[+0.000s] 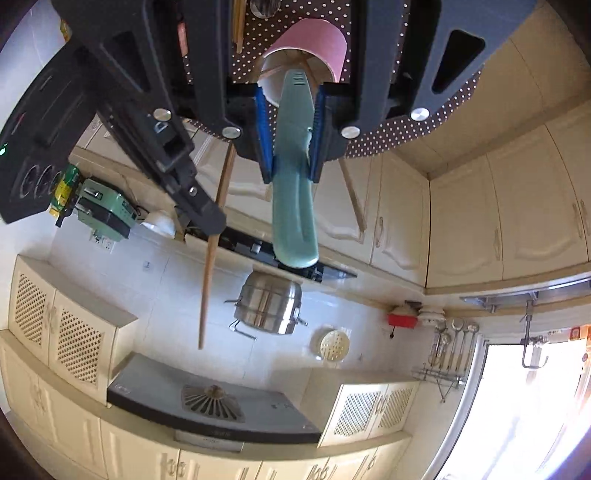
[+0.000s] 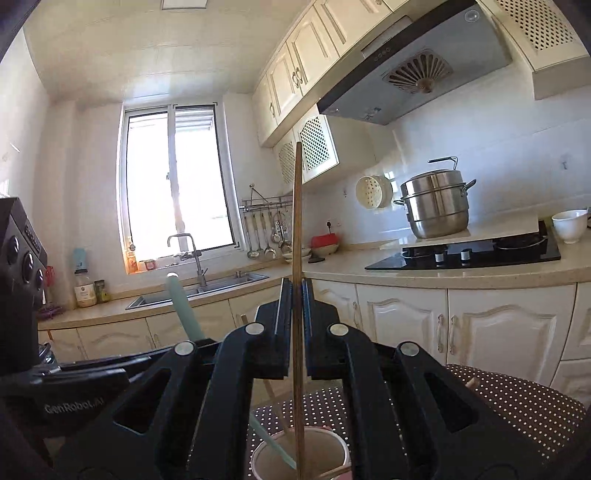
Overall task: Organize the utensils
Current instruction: 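Lift knife and chopstick over the pink cup and release both into it, then move both open grippers back down toward the chopstick pile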
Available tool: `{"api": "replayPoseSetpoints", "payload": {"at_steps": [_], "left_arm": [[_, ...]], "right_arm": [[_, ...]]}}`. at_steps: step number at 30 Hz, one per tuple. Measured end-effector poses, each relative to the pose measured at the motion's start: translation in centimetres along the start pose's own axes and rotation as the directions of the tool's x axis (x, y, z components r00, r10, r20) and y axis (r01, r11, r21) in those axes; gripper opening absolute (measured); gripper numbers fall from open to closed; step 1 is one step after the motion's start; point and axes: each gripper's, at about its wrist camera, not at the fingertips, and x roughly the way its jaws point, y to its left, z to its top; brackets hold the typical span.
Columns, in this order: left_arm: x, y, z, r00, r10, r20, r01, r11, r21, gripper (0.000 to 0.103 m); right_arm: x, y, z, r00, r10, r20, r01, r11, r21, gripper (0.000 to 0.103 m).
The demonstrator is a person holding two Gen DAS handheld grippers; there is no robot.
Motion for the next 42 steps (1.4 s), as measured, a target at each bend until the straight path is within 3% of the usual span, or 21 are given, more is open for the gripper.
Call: {"api": "replayPoseSetpoints", "payload": {"at_steps": [9, 11, 15, 20, 27, 42], "left_arm": [[1.8, 1.7, -1.9, 0.999, 0.002, -0.045, -0.002, 1.000, -0.016, 0.020], [1.8, 1.8, -2.1, 0.999, 0.003, -0.040, -0.004, 1.000, -0.025, 0.024], [1.3, 2.3, -2.4, 0.999, 0.025, -0.024, -0.025, 0.999, -0.033, 0.044], [0.5, 2.2, -2.8, 0.997, 0.074, -0.005, -0.074, 0.997, -0.015, 0.054], [-0.5, 2.4, -3.1, 0.991, 0.135, 0.000, -0.135, 0.991, 0.005, 0.059], [-2.4, 2.6, -3.1, 0.987, 0.160, -0.003, -0.160, 0.987, 0.018, 0.070]], "right_arm": [[0.8, -0.1, -1.7, 0.999, 0.005, -0.032, -0.005, 1.000, -0.006, 0.006], [0.4, 0.0, -2.0, 0.999, 0.005, -0.040, -0.005, 1.000, -0.009, 0.006], [-0.1, 0.0, -2.1, 0.998, -0.003, -0.057, 0.002, 1.000, -0.016, 0.006], [-0.8, 0.1, -2.7, 0.997, -0.010, -0.075, 0.007, 0.999, -0.037, 0.006], [-1.3, 0.3, -3.6, 0.993, -0.029, -0.114, 0.022, 0.998, -0.061, 0.006], [-2.8, 1.0, -4.3, 0.985, -0.068, -0.160, 0.053, 0.994, -0.099, 0.007]]}}
